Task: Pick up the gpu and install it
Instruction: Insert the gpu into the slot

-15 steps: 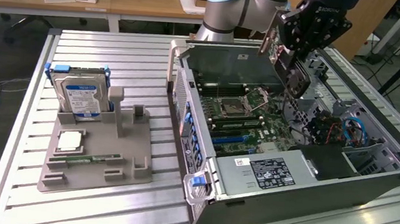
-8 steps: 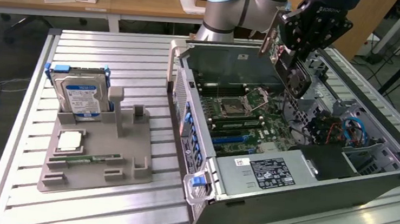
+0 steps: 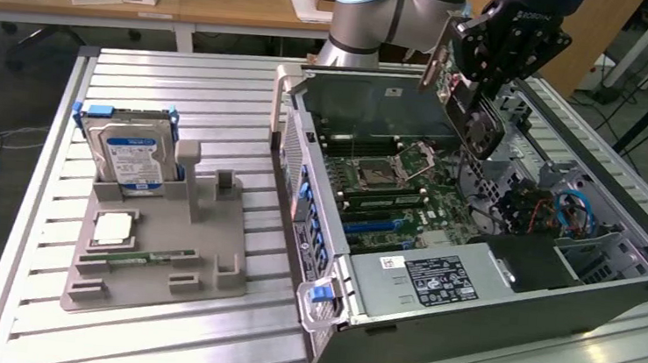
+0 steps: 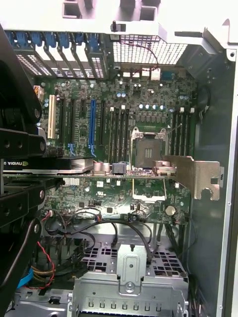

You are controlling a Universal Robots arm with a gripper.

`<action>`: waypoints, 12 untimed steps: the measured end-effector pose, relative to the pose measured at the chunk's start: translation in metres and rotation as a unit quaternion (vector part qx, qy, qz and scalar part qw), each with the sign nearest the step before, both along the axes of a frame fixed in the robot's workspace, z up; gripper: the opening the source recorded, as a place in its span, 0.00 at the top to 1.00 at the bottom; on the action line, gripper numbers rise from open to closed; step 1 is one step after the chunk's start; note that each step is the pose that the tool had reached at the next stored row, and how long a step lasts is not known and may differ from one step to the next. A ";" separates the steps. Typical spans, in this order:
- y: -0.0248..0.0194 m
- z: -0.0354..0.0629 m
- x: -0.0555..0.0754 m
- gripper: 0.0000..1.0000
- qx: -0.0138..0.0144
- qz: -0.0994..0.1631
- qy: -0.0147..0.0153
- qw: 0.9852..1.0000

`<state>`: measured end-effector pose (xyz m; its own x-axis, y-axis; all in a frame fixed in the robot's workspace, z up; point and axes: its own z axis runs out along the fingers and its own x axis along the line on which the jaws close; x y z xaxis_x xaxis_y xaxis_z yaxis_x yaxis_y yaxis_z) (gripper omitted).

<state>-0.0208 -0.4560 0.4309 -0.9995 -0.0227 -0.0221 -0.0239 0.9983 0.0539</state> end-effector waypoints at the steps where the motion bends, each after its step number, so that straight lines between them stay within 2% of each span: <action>1: 0.0001 0.0000 0.000 0.74 0.000 0.001 0.000 1.000; 5: 0.0001 0.0000 0.000 0.74 0.000 0.010 0.000 1.000; 12: 0.0001 0.0000 0.000 0.74 0.000 0.010 0.000 1.000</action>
